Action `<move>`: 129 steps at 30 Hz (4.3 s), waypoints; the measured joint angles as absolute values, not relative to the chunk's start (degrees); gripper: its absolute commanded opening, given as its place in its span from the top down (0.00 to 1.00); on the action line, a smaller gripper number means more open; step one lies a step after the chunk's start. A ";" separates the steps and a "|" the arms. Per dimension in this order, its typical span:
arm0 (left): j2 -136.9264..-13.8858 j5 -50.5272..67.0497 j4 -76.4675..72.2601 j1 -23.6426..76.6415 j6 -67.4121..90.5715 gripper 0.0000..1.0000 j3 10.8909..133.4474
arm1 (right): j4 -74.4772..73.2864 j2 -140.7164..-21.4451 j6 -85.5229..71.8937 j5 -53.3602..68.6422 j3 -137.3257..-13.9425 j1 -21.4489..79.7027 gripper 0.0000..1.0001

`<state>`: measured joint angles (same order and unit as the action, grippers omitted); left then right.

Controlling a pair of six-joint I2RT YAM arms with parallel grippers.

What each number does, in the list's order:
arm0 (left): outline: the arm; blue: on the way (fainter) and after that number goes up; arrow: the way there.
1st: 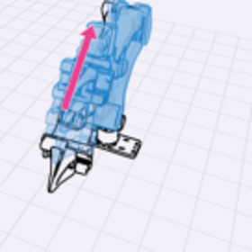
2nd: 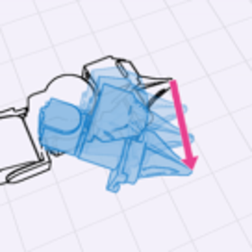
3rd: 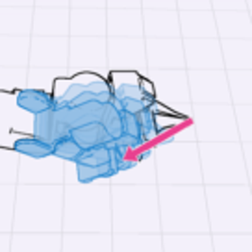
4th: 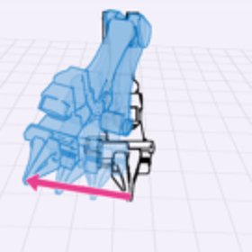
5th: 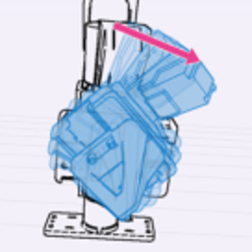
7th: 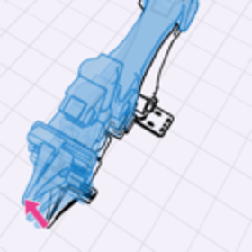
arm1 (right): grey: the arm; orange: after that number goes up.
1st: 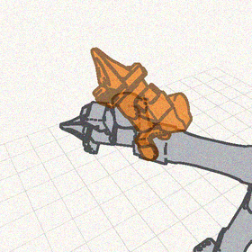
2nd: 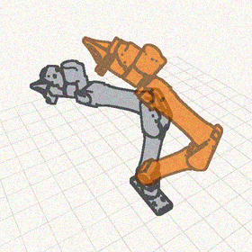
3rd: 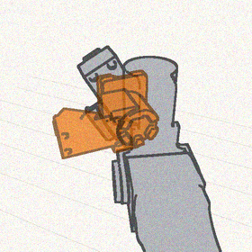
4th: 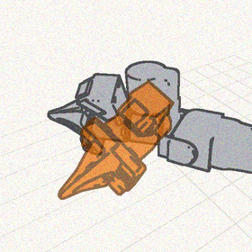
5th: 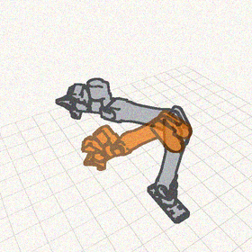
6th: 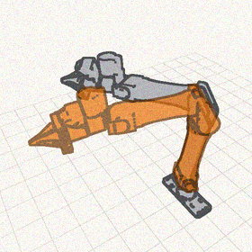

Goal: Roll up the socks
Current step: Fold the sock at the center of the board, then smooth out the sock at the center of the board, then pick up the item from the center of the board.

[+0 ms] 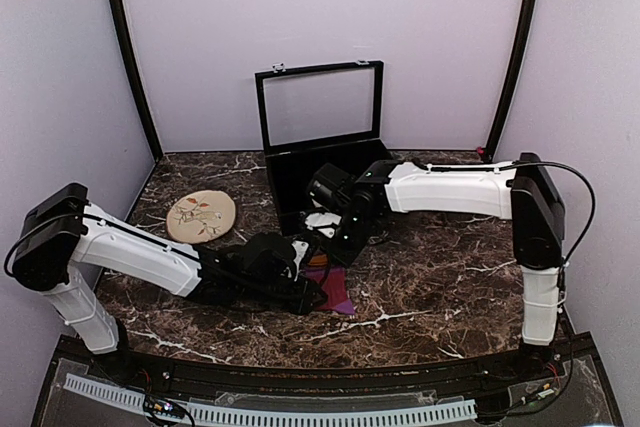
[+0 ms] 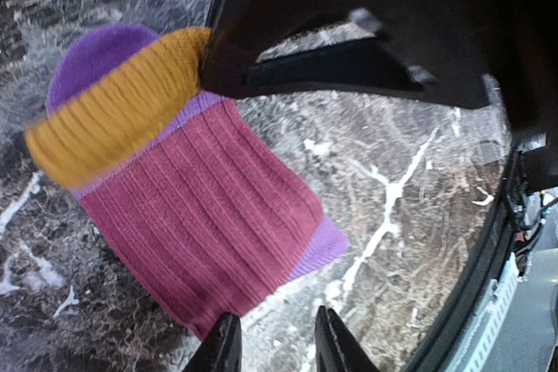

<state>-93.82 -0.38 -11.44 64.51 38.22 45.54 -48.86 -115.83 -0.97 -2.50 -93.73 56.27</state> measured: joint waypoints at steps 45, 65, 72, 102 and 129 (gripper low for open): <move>-97.17 -0.62 -16.67 64.69 47.33 0.67 47.35 | -17.98 -107.68 -13.76 13.08 -72.51 47.46 0.97; -104.79 1.91 -15.81 64.77 55.20 0.71 49.67 | -9.23 -118.24 -15.11 26.39 -73.28 43.83 0.97; -104.31 1.52 -14.94 65.76 57.30 0.74 49.25 | -8.97 -118.65 -15.05 26.35 -73.82 43.13 0.96; -81.52 -10.46 -1.19 69.67 56.38 0.59 41.36 | -10.17 -101.67 -9.04 19.64 -65.21 47.83 0.64; -64.60 -17.12 -4.58 69.67 41.95 0.44 29.82 | -23.59 -96.55 6.42 -9.69 -57.49 70.94 0.46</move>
<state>-64.60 -17.12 -4.58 69.67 41.95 29.82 -23.59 -96.55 6.42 -9.69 -57.49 70.94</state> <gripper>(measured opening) 0.523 0.538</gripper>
